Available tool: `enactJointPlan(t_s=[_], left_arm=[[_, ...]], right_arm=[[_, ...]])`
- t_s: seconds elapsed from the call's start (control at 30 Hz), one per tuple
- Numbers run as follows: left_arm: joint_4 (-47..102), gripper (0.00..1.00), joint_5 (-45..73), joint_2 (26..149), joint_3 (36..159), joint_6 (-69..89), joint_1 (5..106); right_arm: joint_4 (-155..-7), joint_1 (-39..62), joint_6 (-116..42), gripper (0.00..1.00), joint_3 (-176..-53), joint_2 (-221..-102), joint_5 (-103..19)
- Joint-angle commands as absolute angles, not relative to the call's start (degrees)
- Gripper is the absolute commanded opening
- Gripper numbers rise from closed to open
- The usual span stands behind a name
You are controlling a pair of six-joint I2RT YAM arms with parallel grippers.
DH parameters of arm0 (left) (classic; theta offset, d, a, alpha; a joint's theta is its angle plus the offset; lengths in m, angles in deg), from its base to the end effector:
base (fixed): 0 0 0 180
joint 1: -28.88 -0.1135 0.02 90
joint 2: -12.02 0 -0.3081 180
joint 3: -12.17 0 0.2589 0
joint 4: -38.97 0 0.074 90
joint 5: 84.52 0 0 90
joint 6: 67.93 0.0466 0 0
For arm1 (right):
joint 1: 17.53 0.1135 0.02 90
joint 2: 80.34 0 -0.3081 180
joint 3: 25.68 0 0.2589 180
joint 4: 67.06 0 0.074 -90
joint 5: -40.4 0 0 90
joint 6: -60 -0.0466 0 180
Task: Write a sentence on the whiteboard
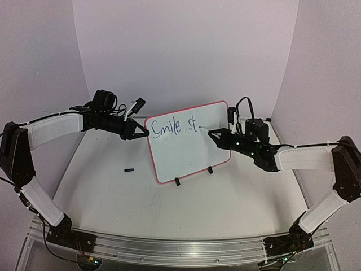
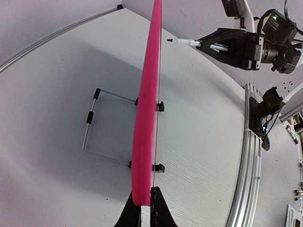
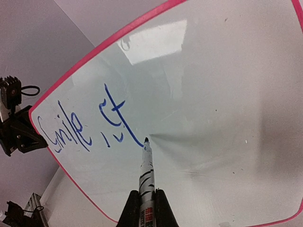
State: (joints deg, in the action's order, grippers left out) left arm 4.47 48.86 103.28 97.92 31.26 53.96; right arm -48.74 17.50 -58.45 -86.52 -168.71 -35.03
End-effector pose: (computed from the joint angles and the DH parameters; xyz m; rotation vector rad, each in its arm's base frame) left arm 0.3189 -0.1846 0.3273 1.0330 1.9725 -1.0035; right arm 0.2867 0.2153 0.2827 -0.3038 1.8158 1.0183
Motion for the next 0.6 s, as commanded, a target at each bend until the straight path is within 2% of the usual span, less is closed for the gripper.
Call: enactJointPlan(t_s=[0.0,0.57], left_arm=[[-1.59,0.00,46.79,105.10,97.99,34.11,55.51],[-1.75,0.00,46.52,105.10,97.99,34.23,55.60]], right_arm=[[-47.67,17.32,-57.05,0.00,-87.56,-164.19,-36.84],[-47.25,16.86,-56.72,0.00,-91.04,-168.90,-34.11]])
